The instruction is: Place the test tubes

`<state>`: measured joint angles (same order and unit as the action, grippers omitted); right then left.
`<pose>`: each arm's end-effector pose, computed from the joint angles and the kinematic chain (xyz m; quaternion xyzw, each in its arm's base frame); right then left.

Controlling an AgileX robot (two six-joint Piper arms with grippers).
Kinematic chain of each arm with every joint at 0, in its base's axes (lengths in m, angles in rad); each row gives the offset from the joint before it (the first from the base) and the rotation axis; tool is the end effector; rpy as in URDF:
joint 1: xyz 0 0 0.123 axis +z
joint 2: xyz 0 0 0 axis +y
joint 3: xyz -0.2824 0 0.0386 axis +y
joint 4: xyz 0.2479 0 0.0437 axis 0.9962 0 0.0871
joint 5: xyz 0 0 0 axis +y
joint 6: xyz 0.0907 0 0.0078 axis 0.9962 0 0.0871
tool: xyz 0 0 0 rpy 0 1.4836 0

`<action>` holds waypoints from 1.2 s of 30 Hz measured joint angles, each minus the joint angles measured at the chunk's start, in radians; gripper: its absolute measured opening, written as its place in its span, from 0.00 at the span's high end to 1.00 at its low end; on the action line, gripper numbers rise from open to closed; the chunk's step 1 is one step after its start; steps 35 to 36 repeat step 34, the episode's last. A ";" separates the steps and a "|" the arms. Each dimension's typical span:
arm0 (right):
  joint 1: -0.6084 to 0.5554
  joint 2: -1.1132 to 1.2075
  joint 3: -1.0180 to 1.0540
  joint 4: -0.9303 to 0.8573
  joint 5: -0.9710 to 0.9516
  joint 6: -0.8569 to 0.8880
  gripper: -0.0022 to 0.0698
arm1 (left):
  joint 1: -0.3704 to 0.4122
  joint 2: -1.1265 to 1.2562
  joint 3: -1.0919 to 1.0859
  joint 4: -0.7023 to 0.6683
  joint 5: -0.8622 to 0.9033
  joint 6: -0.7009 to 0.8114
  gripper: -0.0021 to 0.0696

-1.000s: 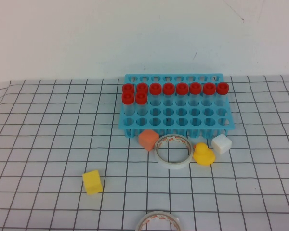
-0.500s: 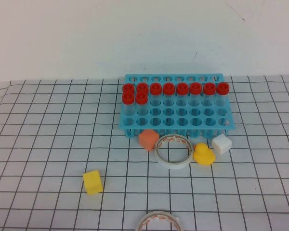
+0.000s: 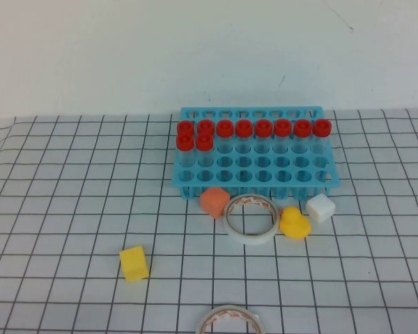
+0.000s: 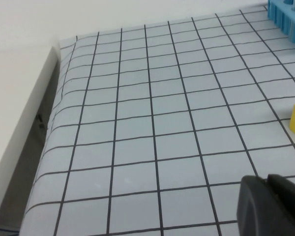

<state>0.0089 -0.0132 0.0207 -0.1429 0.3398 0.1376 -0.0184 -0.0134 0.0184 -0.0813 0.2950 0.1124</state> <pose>0.0533 -0.0039 0.1765 0.0121 0.7917 -0.0152 0.6106 0.0541 -0.0032 0.1810 0.0280 0.7774 -0.0041 0.6284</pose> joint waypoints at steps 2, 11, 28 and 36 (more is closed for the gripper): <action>0.000 0.000 0.000 0.000 0.002 0.000 0.97 | 0.000 0.000 0.000 0.000 0.000 -0.009 0.97; 0.000 0.000 0.000 0.000 0.002 0.000 0.97 | 0.000 0.000 0.000 0.002 0.004 -0.014 0.97; 0.000 0.000 0.000 0.000 0.002 0.000 0.97 | 0.000 0.000 0.000 0.002 0.006 -0.014 0.97; 0.000 0.000 0.000 0.000 0.002 0.003 0.97 | 0.000 0.000 0.000 0.002 0.006 -0.011 0.97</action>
